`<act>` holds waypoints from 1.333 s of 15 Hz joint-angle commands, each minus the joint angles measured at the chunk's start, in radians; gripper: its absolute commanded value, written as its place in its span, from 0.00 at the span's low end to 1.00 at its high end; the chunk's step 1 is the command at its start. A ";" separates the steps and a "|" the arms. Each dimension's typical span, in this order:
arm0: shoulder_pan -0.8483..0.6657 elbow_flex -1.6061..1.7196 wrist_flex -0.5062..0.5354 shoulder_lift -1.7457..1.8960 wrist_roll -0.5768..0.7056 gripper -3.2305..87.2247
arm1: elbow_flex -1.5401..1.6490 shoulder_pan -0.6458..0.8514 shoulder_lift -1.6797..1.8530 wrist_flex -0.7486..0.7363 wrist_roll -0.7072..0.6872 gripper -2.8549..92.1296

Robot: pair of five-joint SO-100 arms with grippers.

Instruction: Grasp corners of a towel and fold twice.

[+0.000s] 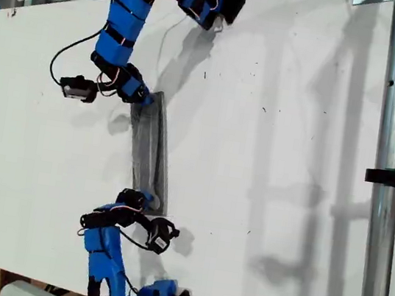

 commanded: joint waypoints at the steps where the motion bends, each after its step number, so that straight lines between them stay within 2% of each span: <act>1: 0.031 0.031 -0.029 -0.008 -0.071 0.01 | 0.025 -0.005 0.000 -0.034 0.017 0.03; 2: 0.021 0.048 -0.040 -0.031 -0.083 0.02 | 0.006 0.000 -0.054 -0.046 0.017 0.03; 4: 0.017 0.058 -0.029 -0.043 -0.084 0.16 | -0.058 0.012 -0.166 -0.032 0.021 0.03; 6: 0.008 0.044 0.052 0.020 -0.081 0.35 | -0.127 0.049 -0.160 0.127 0.074 0.21; 8: 0.011 0.029 0.192 0.224 -0.104 0.40 | -0.110 0.064 0.071 0.232 0.067 0.31; 9: -0.009 0.041 0.256 0.330 -0.124 0.39 | -0.115 0.072 0.153 0.285 0.058 0.40; 10: -0.034 0.086 0.275 0.436 -0.135 0.38 | -0.094 0.101 0.221 0.322 0.058 0.41; 11: -0.054 0.164 0.264 0.551 -0.164 0.38 | 0.003 0.144 0.316 0.295 0.060 0.41; 14: -0.031 0.474 0.140 0.927 -0.153 0.36 | 0.360 0.279 0.525 0.083 0.063 0.44; 16: 0.052 0.693 0.032 1.166 -0.198 0.34 | 0.492 0.299 0.492 -0.098 0.069 0.44; 18: 0.133 0.968 -0.094 1.536 -0.259 0.29 | 0.514 0.258 0.370 -0.288 0.091 0.44; 20: 0.149 1.152 -0.054 1.888 -0.307 0.26 | 0.417 0.201 0.167 -0.394 0.133 0.44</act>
